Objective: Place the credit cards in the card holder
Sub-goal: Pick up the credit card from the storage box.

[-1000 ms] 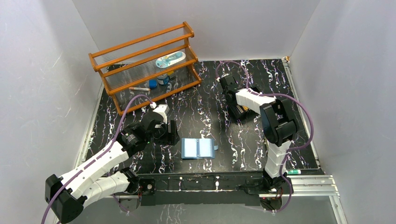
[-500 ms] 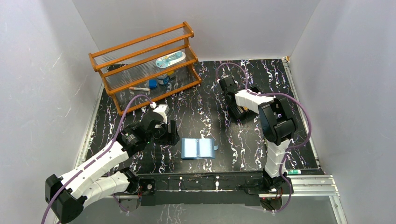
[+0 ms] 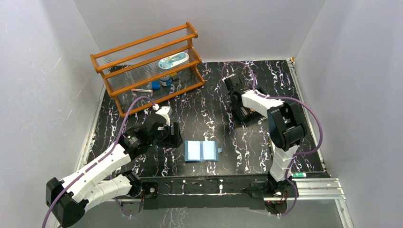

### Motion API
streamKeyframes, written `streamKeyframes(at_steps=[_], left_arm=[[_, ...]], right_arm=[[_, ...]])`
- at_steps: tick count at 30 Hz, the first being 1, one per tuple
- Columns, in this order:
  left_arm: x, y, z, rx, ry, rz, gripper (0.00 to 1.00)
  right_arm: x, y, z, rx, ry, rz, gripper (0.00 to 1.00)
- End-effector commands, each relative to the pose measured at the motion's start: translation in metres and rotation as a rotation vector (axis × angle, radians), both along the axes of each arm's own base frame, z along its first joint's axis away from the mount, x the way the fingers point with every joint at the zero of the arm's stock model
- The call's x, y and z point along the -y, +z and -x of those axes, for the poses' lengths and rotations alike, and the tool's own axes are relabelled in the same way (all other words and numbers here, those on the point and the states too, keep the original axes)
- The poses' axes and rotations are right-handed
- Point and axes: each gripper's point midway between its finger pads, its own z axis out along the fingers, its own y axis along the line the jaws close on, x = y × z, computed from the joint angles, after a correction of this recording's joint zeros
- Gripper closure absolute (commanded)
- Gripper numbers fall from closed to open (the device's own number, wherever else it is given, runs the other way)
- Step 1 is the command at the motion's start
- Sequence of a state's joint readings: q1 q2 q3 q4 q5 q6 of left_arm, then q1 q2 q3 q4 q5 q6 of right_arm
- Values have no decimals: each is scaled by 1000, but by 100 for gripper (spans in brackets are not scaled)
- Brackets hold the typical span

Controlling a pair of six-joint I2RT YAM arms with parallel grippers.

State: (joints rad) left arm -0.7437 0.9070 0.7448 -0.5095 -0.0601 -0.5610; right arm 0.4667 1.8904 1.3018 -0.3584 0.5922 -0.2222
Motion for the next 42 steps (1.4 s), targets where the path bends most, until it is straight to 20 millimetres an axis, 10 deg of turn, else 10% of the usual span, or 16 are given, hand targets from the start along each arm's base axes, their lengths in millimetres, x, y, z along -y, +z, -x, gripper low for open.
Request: streamKeyframes(at_steps=[1, 12, 17, 35, 42], left_arm=[[-1, 1, 2, 10, -5, 6, 31], [-1, 2, 2, 11, -4, 8, 31], [-2, 2, 2, 14, -2, 10, 31], [4, 2, 3, -8, -22, 20, 31], [11, -5, 7, -40, -27, 50, 31]], right_arm=[[-4, 24, 1, 37, -14, -38, 97], [4, 30, 3, 17, -54, 3, 88], [2, 35, 2, 20, -58, -13, 100], [4, 134, 27, 83, -159, -144, 100], [5, 113, 10, 185, -51, -104, 100]])
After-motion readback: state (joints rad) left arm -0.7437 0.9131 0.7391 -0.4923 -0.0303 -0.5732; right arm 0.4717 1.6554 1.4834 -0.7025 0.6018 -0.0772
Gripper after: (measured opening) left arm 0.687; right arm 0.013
